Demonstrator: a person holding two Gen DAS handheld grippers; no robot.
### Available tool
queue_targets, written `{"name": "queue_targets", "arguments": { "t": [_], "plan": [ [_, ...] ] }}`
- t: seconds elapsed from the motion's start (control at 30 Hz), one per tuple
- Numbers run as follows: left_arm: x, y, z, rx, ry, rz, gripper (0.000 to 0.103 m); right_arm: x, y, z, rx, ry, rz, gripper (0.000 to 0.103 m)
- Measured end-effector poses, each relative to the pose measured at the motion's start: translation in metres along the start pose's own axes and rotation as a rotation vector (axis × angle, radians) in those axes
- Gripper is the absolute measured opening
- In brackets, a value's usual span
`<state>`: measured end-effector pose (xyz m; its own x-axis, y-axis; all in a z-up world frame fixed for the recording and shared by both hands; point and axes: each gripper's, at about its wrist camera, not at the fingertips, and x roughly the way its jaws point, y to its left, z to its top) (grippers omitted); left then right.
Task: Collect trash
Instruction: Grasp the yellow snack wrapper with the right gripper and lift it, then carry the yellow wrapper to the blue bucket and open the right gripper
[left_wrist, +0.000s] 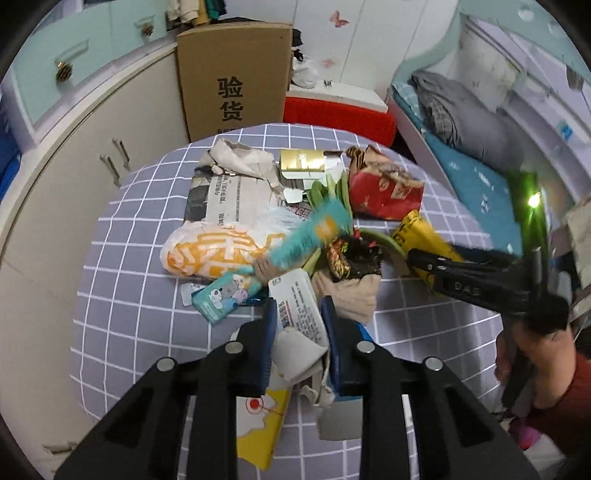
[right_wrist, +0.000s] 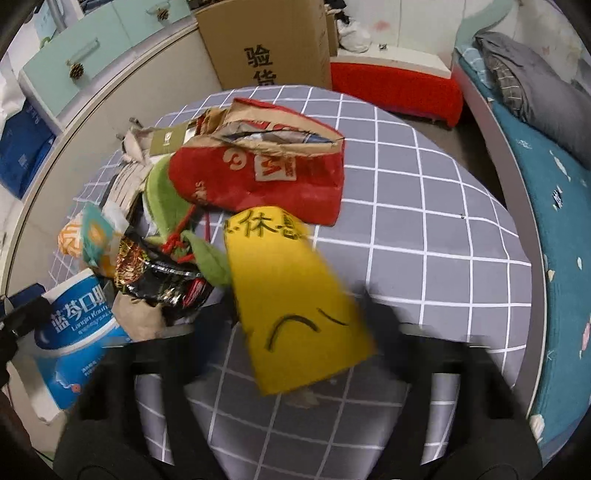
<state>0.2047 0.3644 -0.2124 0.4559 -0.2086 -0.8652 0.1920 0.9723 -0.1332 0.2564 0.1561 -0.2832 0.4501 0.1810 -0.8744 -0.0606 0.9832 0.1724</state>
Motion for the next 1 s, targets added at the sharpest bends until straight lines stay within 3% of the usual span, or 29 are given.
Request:
{"name": "queue_targets", "arguments": {
  "t": [0.3,0.43,0.63,0.83,1.0],
  "plan": [
    [-0.051,-0.009,0.004,-0.093,-0.047,-0.036,0.023,-0.054,-0.007,-0.007,0.058,-0.012,0.097,0.047],
    [-0.091,-0.035,0.008,-0.093,-0.15,-0.017,0.022,-0.095,-0.017,-0.01,0.082,-0.061,0.149,0.047],
    [-0.104,-0.121,0.029,-0.017,-0.214,-0.073,0.023,-0.148,-0.059,-0.016,0.107,-0.161,0.166,0.047],
    [-0.086,-0.201,0.05,-0.017,-0.227,-0.056,0.022,-0.16,-0.132,-0.012,0.129,-0.141,0.195,0.047],
    [-0.047,-0.275,0.067,-0.013,-0.18,-0.064,0.023,-0.166,-0.202,-0.01,0.136,-0.12,0.181,0.047]
  ]
}}
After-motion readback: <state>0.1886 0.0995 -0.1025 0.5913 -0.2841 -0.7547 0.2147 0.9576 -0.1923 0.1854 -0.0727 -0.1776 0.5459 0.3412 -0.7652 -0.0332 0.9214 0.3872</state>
